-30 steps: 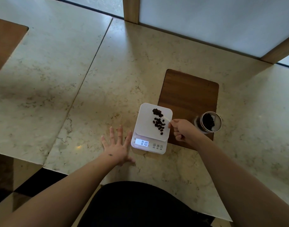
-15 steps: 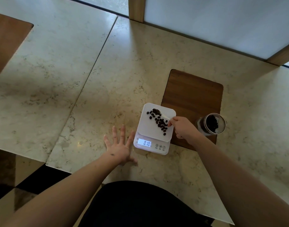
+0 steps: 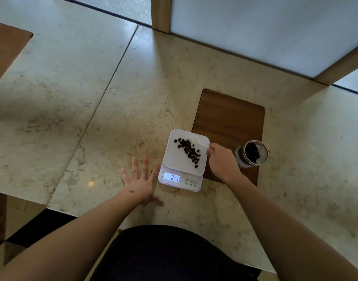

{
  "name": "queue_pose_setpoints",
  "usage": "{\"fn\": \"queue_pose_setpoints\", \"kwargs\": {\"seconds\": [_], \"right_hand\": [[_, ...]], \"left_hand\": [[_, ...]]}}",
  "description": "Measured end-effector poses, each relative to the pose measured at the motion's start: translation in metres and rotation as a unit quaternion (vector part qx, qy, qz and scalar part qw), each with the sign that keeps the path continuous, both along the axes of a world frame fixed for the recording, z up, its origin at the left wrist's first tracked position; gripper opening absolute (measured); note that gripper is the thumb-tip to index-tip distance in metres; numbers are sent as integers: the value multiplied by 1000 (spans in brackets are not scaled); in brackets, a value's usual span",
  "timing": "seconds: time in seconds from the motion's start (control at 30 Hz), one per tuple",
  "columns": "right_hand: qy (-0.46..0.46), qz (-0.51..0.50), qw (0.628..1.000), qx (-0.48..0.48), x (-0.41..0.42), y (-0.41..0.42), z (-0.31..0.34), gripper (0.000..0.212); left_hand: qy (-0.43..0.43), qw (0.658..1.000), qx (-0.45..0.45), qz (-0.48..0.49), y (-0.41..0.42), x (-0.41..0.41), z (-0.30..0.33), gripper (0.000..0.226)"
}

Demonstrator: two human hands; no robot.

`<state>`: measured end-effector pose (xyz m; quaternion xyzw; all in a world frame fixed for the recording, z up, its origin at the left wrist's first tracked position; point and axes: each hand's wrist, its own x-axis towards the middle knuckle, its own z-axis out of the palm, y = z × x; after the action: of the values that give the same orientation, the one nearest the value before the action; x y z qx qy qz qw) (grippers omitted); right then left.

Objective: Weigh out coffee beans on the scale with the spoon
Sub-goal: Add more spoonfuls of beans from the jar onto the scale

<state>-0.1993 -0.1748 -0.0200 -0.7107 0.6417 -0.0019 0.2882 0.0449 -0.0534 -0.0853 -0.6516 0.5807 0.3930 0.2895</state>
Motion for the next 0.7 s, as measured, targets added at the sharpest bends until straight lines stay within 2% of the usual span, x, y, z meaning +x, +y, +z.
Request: {"fn": "queue_pose_setpoints", "kwargs": {"seconds": [0.1,0.23,0.37,0.5,0.63,0.7], "right_hand": [[66,35,994,-80,-2,12,2,25],[61,23,991,-115,-5,31,3,23],[-70,-66,992,-87,-13,60,-6,27],[-174,-94,979,-43,-21,107,-20,28],[-170,-193,966,9,-28,156,-38,38],[-165,-220,961,35,-34,172,-45,37]], "left_hand": [[-7,1000,9,2,-2,-1,1,131],[-11,1000,9,7,-3,-1,3,130],[-12,1000,9,8,-2,-1,5,128],[-18,1000,16,5,-3,-3,8,126],[-22,999,26,3,-5,-4,9,128],[-26,999,32,3,-5,-3,9,129]]}}
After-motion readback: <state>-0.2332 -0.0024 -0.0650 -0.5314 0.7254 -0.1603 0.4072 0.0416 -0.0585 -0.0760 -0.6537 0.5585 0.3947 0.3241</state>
